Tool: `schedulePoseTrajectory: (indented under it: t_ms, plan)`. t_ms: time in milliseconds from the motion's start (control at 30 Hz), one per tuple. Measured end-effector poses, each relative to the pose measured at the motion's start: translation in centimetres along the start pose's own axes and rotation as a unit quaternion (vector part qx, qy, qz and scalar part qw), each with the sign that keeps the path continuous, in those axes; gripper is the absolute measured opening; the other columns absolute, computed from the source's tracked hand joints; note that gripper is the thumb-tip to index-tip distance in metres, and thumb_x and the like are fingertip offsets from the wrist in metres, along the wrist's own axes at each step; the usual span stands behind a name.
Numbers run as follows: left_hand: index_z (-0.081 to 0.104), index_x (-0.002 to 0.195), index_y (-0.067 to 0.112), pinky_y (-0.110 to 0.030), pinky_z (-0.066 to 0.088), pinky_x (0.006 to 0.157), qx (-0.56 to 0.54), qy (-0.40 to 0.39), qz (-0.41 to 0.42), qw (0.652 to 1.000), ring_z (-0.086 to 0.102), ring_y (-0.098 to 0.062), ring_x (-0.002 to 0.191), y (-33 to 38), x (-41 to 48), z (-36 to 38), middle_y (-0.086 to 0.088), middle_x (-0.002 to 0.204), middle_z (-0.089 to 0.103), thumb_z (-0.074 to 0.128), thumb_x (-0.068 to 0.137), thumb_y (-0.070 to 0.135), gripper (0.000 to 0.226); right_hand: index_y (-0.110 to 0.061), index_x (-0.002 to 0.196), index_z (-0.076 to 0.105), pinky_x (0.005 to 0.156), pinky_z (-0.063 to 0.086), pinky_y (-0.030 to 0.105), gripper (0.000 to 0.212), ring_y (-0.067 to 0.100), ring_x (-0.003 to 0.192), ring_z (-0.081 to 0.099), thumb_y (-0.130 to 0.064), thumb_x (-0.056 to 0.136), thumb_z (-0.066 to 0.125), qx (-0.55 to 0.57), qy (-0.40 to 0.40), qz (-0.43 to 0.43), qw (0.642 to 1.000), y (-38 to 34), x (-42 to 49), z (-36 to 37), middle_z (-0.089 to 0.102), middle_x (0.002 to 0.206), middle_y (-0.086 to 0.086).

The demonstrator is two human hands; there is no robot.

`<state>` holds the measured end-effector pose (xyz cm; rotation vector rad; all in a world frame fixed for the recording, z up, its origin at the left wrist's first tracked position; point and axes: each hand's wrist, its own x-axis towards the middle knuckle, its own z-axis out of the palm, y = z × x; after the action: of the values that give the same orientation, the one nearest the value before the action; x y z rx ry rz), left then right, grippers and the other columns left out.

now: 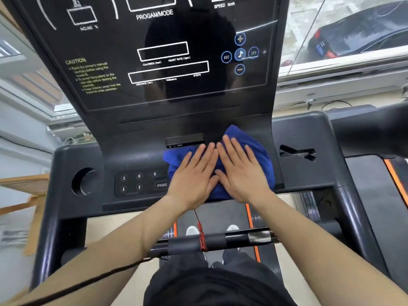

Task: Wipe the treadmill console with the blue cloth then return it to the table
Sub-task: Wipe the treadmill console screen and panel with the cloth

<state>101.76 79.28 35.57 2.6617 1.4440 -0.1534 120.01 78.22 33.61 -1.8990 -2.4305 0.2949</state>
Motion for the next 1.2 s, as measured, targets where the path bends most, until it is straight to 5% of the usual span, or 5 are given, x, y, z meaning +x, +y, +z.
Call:
schedulePoseTrajectory:
  t_ms: [200, 567, 800, 1000, 1200]
  plan:
    - [0.008, 0.161, 0.015, -0.043, 0.006, 0.126, -0.028, 0.015, 0.048, 0.998, 0.002, -0.022, 0.155, 6.7, 6.1, -0.3, -0.002, 0.169, 0.004, 0.022, 0.105, 0.043, 0.064, -0.01, 0.158, 0.012, 0.123, 0.011, 0.049, 0.068, 0.029, 0.154, 0.005, -0.043, 0.1, 0.022, -0.005, 0.017, 0.117, 0.993, 6.5, -2.3, -0.7, 0.004, 0.167, 0.012]
    - [0.007, 0.16, 0.009, -0.039, 0.001, 0.123, -0.004, -0.006, 0.028, 1.0, 0.002, -0.021, 0.155, 0.3, 1.6, -0.1, -0.007, 0.166, -0.002, 0.026, 0.105, 0.038, 0.065, -0.014, 0.158, 0.003, 0.124, 0.003, 0.043, 0.065, 0.023, 0.153, -0.008, -0.044, 0.104, 0.025, -0.021, 0.004, -0.057, 0.998, 3.4, 2.9, -1.2, -0.008, 0.166, 0.005]
    - [0.002, 0.158, 0.01, -0.039, 0.003, 0.124, 0.008, -0.038, 0.083, 0.996, -0.002, -0.018, 0.154, -0.3, -0.2, 0.2, -0.005, 0.166, -0.003, 0.024, 0.102, 0.046, 0.07, -0.014, 0.157, 0.0, 0.125, 0.005, 0.04, 0.068, 0.015, 0.152, -0.004, -0.048, 0.102, 0.022, 0.003, -0.017, -0.074, 0.997, 2.4, -1.0, -0.3, -0.003, 0.166, 0.003]
    - [-0.006, 0.159, 0.007, -0.039, -0.006, 0.124, 0.01, -0.031, 0.024, 0.999, -0.012, -0.022, 0.154, 1.6, 3.1, -0.6, -0.01, 0.166, -0.015, 0.02, 0.104, 0.046, 0.072, -0.014, 0.158, -0.005, 0.124, 0.0, 0.041, 0.068, 0.019, 0.153, -0.012, -0.044, 0.104, 0.023, -0.007, -0.004, -0.019, 1.0, 3.4, 1.9, -1.3, -0.013, 0.166, 0.004]
    - [-0.007, 0.158, 0.014, -0.038, -0.002, 0.125, 0.005, -0.048, 0.081, 0.996, -0.01, -0.017, 0.154, -1.7, -1.7, 0.4, -0.003, 0.166, -0.013, 0.024, 0.104, 0.049, 0.071, -0.007, 0.158, 0.005, 0.124, 0.003, 0.041, 0.071, 0.023, 0.154, -0.003, -0.047, 0.102, 0.023, 0.007, -0.011, -0.009, 1.0, -1.0, -1.3, 0.4, -0.004, 0.166, 0.01]
